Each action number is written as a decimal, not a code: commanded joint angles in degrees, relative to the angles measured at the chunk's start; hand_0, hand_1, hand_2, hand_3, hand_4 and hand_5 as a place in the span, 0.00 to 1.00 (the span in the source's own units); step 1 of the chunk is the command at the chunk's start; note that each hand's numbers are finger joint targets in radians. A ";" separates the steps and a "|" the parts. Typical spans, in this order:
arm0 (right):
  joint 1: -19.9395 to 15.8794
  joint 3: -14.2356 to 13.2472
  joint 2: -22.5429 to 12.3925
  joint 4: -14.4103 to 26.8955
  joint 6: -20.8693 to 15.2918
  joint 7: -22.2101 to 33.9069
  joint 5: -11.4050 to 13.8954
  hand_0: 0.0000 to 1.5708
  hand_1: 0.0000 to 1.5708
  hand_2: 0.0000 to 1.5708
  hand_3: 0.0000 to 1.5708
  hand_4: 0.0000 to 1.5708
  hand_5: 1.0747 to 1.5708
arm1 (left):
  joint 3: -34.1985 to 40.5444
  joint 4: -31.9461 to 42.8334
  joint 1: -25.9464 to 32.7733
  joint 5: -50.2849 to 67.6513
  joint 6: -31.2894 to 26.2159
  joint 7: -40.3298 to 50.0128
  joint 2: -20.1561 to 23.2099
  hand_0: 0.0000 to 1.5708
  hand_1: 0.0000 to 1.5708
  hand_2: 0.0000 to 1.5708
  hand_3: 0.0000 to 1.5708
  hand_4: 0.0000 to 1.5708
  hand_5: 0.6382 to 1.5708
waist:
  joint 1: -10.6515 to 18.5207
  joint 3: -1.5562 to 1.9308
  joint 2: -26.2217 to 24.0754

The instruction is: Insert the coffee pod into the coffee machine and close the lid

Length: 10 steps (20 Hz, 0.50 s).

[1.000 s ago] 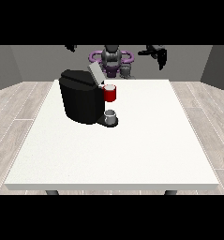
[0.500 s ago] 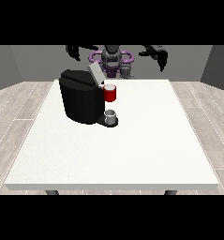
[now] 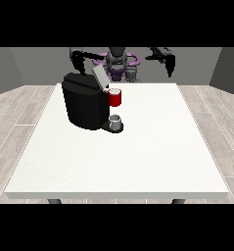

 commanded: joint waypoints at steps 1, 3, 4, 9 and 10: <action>-2.81 0.37 0.74 3.76 -0.48 -1.51 1.47 0.00 0.00 0.00 0.00 0.00 1.00 | -1.37 -5.08 0.10 1.52 1.81 3.64 -0.50 0.00 0.00 0.00 0.00 0.00 1.00 | -0.51 0.01 1.59; -4.13 0.17 0.70 4.21 0.43 -1.66 1.08 0.00 0.00 0.00 0.00 0.00 1.00 | -0.60 -3.94 0.48 1.34 1.72 1.41 1.75 0.00 0.00 0.00 0.00 0.00 1.00 | -1.92 0.00 2.83; -3.75 1.87 0.72 4.09 1.01 -4.05 2.83 0.00 0.00 0.00 0.00 0.00 1.00 | 1.30 -2.30 -1.48 1.98 1.20 0.38 3.39 0.00 0.00 0.00 0.00 0.00 1.00 | -2.05 0.00 4.55; -8.06 0.31 1.09 7.82 -0.61 -3.96 3.26 0.00 0.00 0.00 0.00 0.00 1.00 | -1.86 -6.97 1.27 1.85 3.46 2.18 1.05 0.00 0.00 0.00 0.00 0.00 1.00 | -0.69 0.00 4.17; -7.51 -0.74 -1.26 8.98 2.47 -3.77 2.23 0.00 0.00 0.00 0.00 0.00 1.00 | -1.73 -8.84 2.38 3.11 3.22 4.33 1.07 0.00 0.00 0.00 0.00 0.00 1.00 | -0.44 0.00 3.34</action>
